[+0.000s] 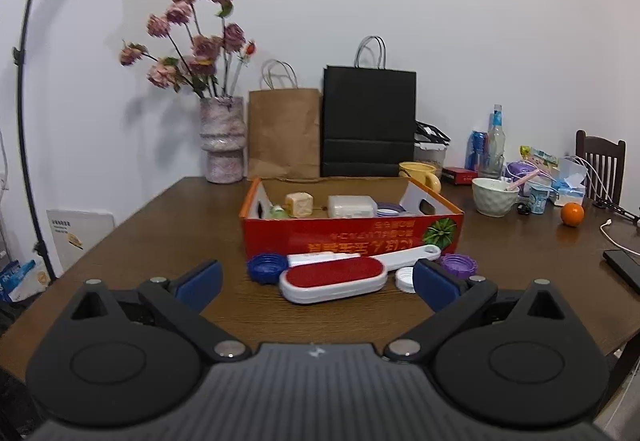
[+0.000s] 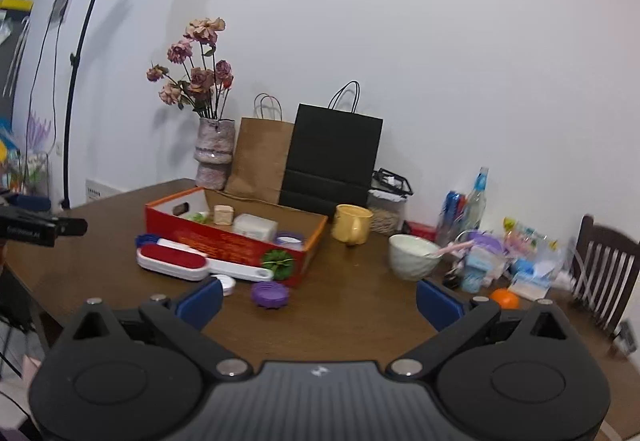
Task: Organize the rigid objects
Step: 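Grasp the white bottle cap with the left tool while the right tool grasps the purple cap, then carry the white cap and purple cap with both tools over the box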
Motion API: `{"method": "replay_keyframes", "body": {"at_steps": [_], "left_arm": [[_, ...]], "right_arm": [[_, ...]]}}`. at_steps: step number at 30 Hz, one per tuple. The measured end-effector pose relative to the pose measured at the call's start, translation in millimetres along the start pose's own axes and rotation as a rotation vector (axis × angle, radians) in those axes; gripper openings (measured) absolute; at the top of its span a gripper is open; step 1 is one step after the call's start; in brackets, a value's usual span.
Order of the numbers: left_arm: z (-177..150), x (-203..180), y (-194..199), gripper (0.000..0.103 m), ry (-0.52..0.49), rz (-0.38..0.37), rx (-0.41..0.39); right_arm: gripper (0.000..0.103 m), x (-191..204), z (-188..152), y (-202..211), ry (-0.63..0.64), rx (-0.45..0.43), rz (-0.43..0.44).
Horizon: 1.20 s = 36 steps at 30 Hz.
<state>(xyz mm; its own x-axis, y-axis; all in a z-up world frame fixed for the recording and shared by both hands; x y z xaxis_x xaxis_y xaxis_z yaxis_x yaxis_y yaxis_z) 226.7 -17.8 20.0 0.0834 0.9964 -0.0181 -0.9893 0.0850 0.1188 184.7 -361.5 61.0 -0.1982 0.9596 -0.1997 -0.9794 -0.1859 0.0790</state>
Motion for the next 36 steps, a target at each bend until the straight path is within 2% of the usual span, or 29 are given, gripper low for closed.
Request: {"method": "replay_keyframes", "body": {"at_steps": [3, 6, 7, 10, 14, 16, 18, 20, 21, 25, 27, 28, 29, 30, 31, 36], "left_arm": [[-4, -19, -18, 0.103, -0.011, -0.039, 0.025], [-19, -44, -44, 0.103, -0.021, -0.101, 0.046], [-25, -52, -55, 0.101, -0.019, -0.116, 0.056], [-48, -81, -93, 0.085, -0.03, -0.162, 0.126], [-72, -99, -139, 0.08, -0.032, -0.141, 0.207], [-77, -103, -156, 0.077, -0.023, -0.13, 0.236], [-77, -105, -167, 0.077, -0.021, -0.145, 0.241], [-78, -106, -178, 0.077, 0.002, -0.162, 0.283], [-78, -105, -183, 0.076, 0.014, -0.161, 0.293], [-80, -104, -195, 0.062, 0.013, -0.135, 0.318], [-80, -105, -199, 0.058, 0.009, -0.12, 0.319], [-80, -105, -200, 0.052, 0.006, -0.116, 0.319], [-79, -106, -200, 0.041, 0.002, -0.114, 0.318], [-79, -106, -200, 0.041, -0.004, -0.111, 0.316], [-79, -107, -200, 0.041, -0.009, -0.113, 0.316], [-76, -112, -190, 0.04, -0.039, -0.118, 0.29]], "right_arm": [[0.103, -15, 3, -16, -0.006, 0.009, 0.013], [0.103, -17, -11, -51, -0.03, 0.049, 0.078], [0.103, -15, -18, -66, -0.053, 0.063, 0.105], [0.103, -9, -44, -119, -0.14, 0.1, 0.164], [0.101, 9, -73, -183, -0.188, 0.143, 0.184], [0.097, 18, -84, -208, -0.194, 0.159, 0.2], [0.095, 27, -91, -229, -0.194, 0.173, 0.219], [0.092, 34, -96, -246, -0.209, 0.182, 0.248], [0.091, 37, -97, -252, -0.219, 0.182, 0.261], [0.082, 44, -103, -275, -0.259, 0.221, 0.292], [0.08, 43, -109, -284, -0.303, 0.249, 0.3], [0.076, 42, -111, -286, -0.319, 0.261, 0.302], [0.072, 41, -115, -288, -0.335, 0.277, 0.301], [0.061, 40, -117, -289, -0.344, 0.286, 0.298], [0.054, 40, -119, -290, -0.349, 0.293, 0.296], [0.054, 41, -115, -276, -0.322, 0.266, 0.277]]}}
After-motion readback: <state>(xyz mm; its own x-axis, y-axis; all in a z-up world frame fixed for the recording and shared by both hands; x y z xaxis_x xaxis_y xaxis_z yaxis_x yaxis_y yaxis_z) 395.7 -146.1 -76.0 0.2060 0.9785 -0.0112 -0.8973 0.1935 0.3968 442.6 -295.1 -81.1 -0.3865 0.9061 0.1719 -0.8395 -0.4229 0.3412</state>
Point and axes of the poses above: each gripper's, at about its wrist camera, not at the fingertips, and y roughly against the way its jaws point, x to its left, z to its top, the point moved 4 cm from there along -y, roughly the way its jaws point, and after that the axes turned 12 degrees about -x, right-handed, at the moved point
